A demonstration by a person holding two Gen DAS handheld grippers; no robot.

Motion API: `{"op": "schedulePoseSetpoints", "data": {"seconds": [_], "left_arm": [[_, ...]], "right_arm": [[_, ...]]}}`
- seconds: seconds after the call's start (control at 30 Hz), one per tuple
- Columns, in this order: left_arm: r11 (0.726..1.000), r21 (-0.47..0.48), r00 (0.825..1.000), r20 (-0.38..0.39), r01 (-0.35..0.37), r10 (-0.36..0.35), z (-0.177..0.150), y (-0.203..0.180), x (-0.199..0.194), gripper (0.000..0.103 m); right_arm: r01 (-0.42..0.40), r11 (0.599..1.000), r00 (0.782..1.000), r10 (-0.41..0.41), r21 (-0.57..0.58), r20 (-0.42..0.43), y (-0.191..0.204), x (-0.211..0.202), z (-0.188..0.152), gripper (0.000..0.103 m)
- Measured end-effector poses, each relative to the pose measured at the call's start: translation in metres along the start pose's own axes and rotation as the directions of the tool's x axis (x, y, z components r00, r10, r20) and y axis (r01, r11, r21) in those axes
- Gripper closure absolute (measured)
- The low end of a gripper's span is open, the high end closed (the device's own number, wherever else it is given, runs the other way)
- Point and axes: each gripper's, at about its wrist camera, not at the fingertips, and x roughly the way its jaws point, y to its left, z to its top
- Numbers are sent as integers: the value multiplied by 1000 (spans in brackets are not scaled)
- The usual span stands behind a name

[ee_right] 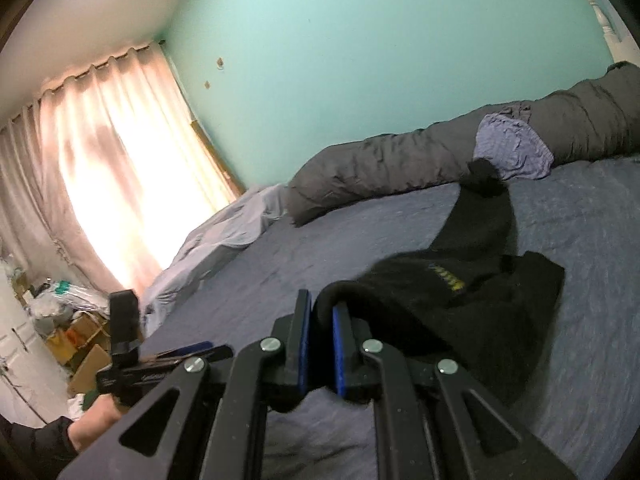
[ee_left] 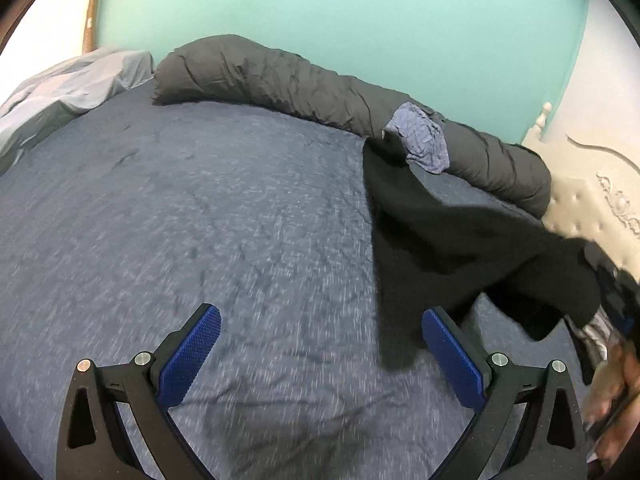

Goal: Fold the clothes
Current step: 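Pull the black sweatshirt off the duvet with the right gripper and lay it flat, then drag the sweatshirt hem with the right gripper to straighten it on the bed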

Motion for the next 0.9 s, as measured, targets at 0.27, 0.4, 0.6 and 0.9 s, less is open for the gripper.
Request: {"op": "schedulePoseSetpoints", "data": {"seconds": [0.27,0.4,0.6,0.9], "left_arm": [[1000,-7,1000,12,0,0,-19,9,-50,0],[1000,-13,1000,19,5,-5,-24,11,-65,0],[1000,-4,1000,12,22,-22,-34,8,-77,0],[999,10,999,11,39,-39,-48,6,-96,0]], "right_arm": [[-36,997,999,34,-64,-20,62,-35,-24,102],[72,997,995,-73,-16,-70,55,-42,-30,102],[201,980,969,-197,13,-149,41,-55,-44,100],[303,953,932,-292,21,-217,39,-80,-59,85]]}}
